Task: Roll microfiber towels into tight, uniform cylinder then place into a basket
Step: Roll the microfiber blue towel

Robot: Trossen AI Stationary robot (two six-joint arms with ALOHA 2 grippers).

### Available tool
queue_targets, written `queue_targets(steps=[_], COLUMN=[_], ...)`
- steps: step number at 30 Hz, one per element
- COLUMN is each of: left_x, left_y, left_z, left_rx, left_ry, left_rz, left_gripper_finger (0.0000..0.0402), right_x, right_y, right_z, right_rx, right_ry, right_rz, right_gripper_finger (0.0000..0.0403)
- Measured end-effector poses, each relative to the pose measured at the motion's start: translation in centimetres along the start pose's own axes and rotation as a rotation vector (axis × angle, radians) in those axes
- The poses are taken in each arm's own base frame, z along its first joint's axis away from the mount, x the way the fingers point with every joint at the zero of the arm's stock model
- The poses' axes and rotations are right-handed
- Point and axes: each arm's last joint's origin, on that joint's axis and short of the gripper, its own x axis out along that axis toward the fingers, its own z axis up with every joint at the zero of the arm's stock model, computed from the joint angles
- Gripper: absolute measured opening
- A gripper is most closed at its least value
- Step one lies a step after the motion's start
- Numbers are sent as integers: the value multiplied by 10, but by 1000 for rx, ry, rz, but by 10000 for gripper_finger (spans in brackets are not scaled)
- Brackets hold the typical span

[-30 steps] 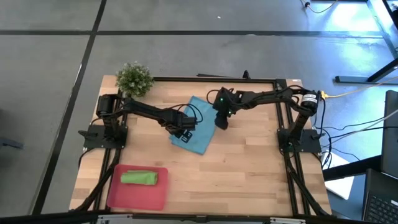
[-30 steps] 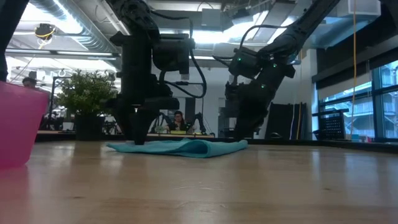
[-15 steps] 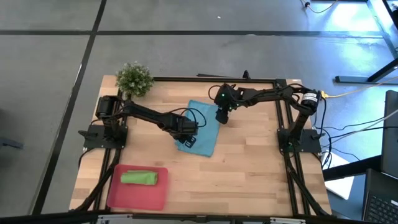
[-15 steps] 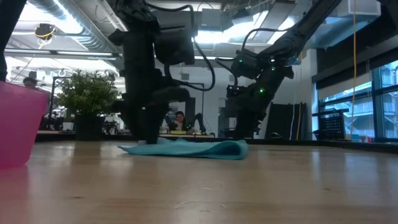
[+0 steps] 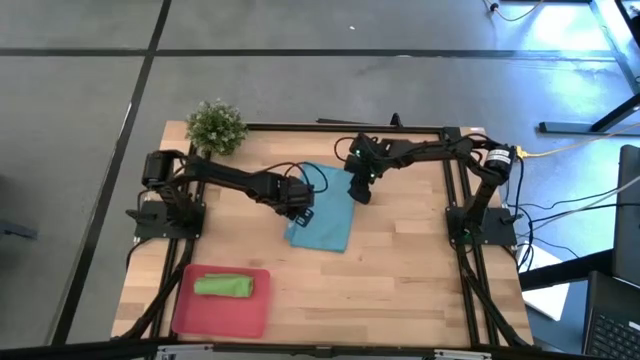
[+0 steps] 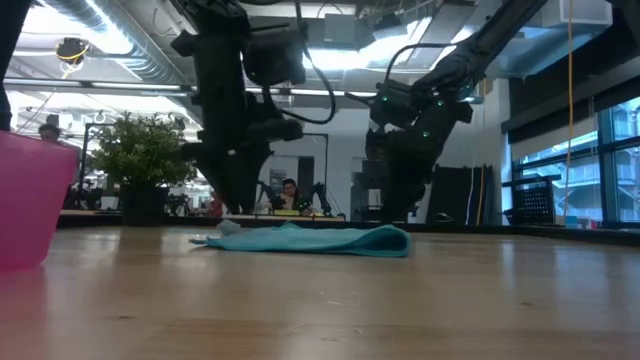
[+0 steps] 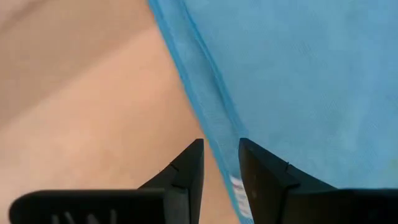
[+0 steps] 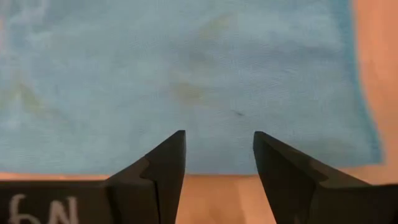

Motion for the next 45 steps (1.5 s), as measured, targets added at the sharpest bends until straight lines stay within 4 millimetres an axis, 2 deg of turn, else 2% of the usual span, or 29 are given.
queue_targets(steps=[3, 8, 18, 25, 34, 37, 41, 45], left_x=[-3, 4, 33, 34, 32, 25, 0, -19], left_y=[4, 3, -3, -4, -11, -9, -3, 3], left_z=[3, 3, 0, -1, -9, -9, 1, 1], left_rx=[25, 42, 51, 50, 77, 68, 42, 44], left_ry=[-9, -1, 61, 96, 98, 98, 34, -13], left_rz=[18, 26, 34, 10, -9, -13, -48, -51], left_gripper_finger=[93, 93, 93, 93, 93, 93, 93, 93], right_x=[3, 5, 13, 28, 27, 18, -12, -36], right_y=[2, 1, -6, -14, -19, -17, -7, 11], right_z=[-4, -6, -4, -7, 1, 5, 17, 15], right_rx=[-10, -15, -25, -21, -43, -66, -163, -290], right_ry=[-2, -3, -28, -2, -69, -71, -142, -124], right_rz=[18, -44, -77, -128, -167, -176, -187, -141], right_gripper_finger=[189, 189, 189, 189, 189, 189, 189, 189])
